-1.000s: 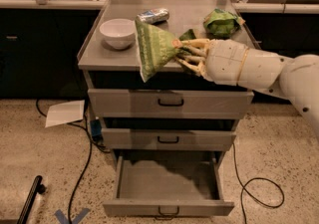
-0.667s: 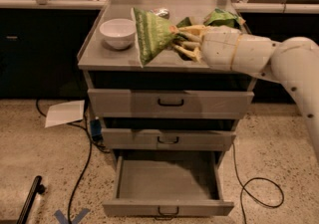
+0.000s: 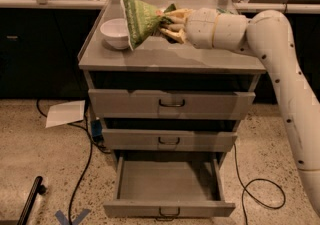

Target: Pick green jalapeno chip bag from bottom drawer and place on counter

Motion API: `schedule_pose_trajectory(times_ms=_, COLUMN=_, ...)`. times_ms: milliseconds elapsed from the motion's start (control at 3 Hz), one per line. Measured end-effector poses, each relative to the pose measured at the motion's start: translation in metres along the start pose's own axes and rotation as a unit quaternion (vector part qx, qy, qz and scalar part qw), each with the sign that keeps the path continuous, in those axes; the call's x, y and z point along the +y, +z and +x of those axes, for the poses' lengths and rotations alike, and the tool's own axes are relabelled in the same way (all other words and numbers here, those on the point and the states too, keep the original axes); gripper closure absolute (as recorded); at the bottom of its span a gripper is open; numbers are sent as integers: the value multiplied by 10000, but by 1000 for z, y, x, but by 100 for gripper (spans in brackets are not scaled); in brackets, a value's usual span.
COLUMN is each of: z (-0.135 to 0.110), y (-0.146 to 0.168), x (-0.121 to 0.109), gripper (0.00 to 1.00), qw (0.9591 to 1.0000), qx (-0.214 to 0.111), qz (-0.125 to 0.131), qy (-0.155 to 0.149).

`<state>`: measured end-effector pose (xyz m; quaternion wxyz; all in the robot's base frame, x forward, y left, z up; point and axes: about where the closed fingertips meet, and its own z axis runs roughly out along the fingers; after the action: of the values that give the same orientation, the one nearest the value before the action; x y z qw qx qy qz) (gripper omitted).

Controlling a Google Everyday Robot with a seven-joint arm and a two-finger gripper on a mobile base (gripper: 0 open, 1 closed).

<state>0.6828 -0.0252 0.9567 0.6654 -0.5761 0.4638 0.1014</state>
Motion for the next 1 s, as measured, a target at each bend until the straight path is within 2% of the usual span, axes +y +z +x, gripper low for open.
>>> schedule_pose_trajectory(times_ms=333, z=16, y=22, x=-7, gripper=100, qw=9999, qx=52, qz=-28, qy=145)
schedule_pose_trajectory(times_ms=1000, z=55, y=29, x=-4, gripper=100, qw=9982, qx=337, qz=85, qy=496)
